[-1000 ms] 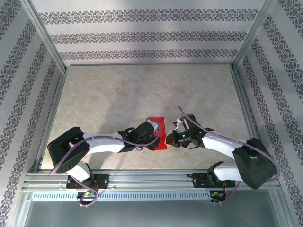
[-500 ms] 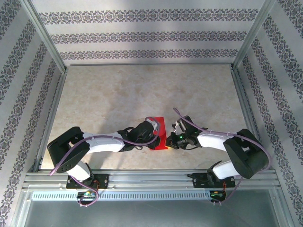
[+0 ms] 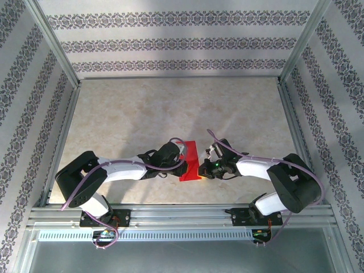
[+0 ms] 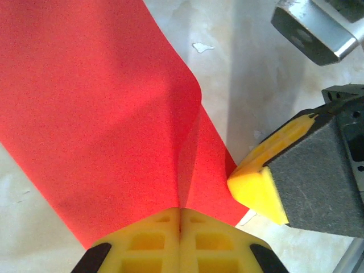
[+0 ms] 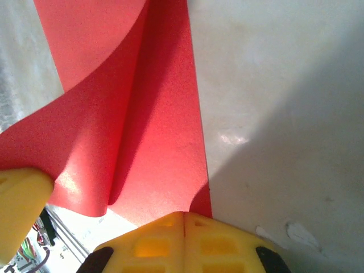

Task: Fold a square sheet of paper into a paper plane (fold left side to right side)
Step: Fold the triangle a second time at the center of the table.

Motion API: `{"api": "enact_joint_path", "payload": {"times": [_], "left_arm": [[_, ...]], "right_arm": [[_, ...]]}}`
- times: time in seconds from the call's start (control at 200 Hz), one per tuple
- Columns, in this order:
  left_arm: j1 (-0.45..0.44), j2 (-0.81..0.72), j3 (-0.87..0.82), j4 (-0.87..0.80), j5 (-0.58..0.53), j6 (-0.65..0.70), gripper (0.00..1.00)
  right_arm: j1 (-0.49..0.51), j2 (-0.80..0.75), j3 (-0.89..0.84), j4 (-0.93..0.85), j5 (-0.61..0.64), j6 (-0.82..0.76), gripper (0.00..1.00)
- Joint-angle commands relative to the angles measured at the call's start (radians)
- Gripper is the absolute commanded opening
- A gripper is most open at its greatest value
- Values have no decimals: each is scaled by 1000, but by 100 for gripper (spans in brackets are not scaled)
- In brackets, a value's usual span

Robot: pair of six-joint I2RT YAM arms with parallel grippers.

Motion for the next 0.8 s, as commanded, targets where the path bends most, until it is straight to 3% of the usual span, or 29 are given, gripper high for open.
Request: {"api": "enact_joint_path", "payload": {"times": [0.0,0.794], "left_arm": [[26,-18,-14,-28,25,33,0],[67,32,4,-55,-5,93,0]], "right_arm": [[12,35,1,-60,46,-19,0],[11,39,7,-81,49,-32,0]]}}
